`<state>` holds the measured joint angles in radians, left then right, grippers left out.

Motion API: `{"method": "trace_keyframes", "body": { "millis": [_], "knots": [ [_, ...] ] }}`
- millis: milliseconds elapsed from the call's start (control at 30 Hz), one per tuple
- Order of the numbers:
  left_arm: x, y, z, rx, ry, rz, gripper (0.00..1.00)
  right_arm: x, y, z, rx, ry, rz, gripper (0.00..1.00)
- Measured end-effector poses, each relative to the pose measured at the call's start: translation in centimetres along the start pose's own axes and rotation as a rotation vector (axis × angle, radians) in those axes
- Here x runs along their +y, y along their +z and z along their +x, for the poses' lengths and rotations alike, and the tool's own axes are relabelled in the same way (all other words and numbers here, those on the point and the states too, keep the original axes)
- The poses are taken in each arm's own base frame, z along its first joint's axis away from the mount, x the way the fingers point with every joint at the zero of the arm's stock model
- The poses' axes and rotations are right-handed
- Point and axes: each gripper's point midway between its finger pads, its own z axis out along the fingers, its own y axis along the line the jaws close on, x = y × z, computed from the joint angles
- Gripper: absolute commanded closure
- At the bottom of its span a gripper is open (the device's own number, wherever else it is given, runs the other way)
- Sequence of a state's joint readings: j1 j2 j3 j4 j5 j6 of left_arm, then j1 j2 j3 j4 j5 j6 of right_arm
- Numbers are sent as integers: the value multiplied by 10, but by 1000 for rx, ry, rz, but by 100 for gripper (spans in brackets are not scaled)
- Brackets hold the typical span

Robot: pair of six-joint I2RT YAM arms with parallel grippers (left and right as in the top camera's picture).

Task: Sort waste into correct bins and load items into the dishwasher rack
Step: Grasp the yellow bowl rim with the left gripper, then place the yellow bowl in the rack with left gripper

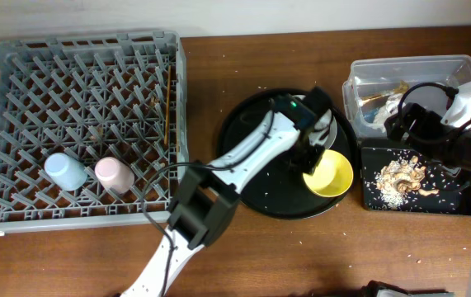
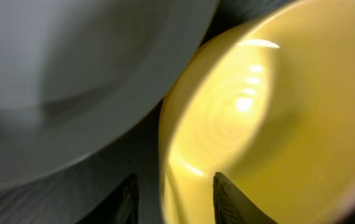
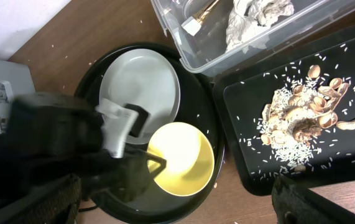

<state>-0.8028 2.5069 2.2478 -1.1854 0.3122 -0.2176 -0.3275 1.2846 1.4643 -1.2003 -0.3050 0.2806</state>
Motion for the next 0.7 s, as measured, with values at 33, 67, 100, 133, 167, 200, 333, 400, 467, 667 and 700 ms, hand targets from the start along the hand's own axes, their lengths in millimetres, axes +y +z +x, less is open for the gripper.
{"method": "trace_keyframes", "body": {
  "millis": [33, 67, 100, 133, 167, 200, 333, 400, 467, 667, 700],
  "knots": [
    [2, 13, 4, 24, 4, -19, 100, 0, 0, 0, 1, 0, 0, 2],
    [4, 21, 8, 43, 6, -37, 100, 0, 0, 1, 6, 2, 2, 1],
    [3, 20, 12, 59, 3, -35, 100, 0, 0, 2, 7, 2, 2, 1],
    [5, 18, 18, 86, -6, -44, 100, -1, 0, 3, 11, 4, 3, 2],
    [10, 13, 27, 128, -24, -62, 100, -1, 0, 3, 11, 4, 3, 1],
    [13, 9, 29, 145, -36, -74, 100, -1, 0, 3, 11, 4, 3, 2],
    [59, -105, -3, -26, -97, -223, 100, -1, 0, 4, 15, 5, 4, 2],
    [109, -178, -25, -228, -148, -364, 100, -1, 0, 4, 14, 5, 4, 2],
    [176, -248, -15, -339, -244, -608, 100, -1, 0, 4, 14, 5, 4, 1],
    [302, -386, 124, -247, -552, -1090, 100, -2, -1, 8, 29, 10, 9, 2],
    [300, -401, 172, -231, -634, -1115, 100, -2, -2, 8, 29, 10, 9, 2]
  ]
}}
